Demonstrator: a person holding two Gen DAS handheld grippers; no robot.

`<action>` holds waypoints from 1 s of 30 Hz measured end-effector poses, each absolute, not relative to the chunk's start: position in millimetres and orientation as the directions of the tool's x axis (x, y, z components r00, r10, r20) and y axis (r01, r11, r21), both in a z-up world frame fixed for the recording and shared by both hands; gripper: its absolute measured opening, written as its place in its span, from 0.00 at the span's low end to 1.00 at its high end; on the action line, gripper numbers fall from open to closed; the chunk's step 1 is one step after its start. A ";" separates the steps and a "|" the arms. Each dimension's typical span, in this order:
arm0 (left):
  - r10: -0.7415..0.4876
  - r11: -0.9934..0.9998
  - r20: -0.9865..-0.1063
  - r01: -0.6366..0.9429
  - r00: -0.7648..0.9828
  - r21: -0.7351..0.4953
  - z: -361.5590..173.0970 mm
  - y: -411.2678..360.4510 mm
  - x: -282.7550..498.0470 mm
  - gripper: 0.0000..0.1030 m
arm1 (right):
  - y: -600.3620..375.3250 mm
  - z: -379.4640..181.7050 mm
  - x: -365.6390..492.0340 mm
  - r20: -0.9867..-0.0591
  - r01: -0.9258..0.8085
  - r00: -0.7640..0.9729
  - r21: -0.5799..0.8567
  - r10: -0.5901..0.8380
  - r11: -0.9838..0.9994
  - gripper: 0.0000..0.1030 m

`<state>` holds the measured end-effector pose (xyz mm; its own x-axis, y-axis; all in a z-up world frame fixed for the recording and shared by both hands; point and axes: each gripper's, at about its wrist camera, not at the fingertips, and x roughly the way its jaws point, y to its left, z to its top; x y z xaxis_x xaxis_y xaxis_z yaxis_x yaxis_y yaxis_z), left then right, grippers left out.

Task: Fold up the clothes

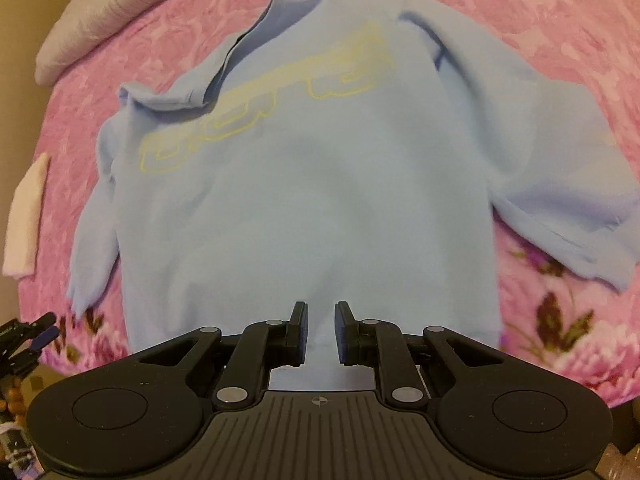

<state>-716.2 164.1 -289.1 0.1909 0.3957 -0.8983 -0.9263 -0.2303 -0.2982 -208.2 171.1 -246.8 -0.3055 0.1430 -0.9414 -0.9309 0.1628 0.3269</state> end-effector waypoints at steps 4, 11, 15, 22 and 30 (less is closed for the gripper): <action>0.393 -0.047 -0.881 -0.952 0.262 -0.304 -281.1 214.3 -691.4 0.23 | 194.2 -245.9 -225.5 -0.938 -0.925 -0.287 0.324 0.194 0.198 0.15; 0.361 0.199 -0.853 -0.925 0.376 -0.324 -281.4 287.8 -621.3 0.24 | 243.2 -251.7 -231.2 -0.948 -0.950 -0.227 0.266 0.223 0.164 0.15; 0.339 0.307 -0.852 -0.903 0.400 -0.302 -291.9 321.5 -587.5 0.23 | 283.2 -264.1 -221.6 -0.949 -0.971 -0.199 0.225 0.244 0.086 0.15; 0.345 0.381 -0.858 -0.892 0.381 -0.243 -320.7 373.4 -552.0 0.23 | 360.3 -304.4 -190.4 -0.931 -0.989 -0.148 0.129 0.335 -0.077 0.15; 0.377 0.430 -0.856 -0.885 0.354 -0.177 -332.3 405.0 -540.7 0.23 | 442.4 -340.6 -157.5 -0.899 -0.980 -0.142 0.068 0.415 -0.188 0.15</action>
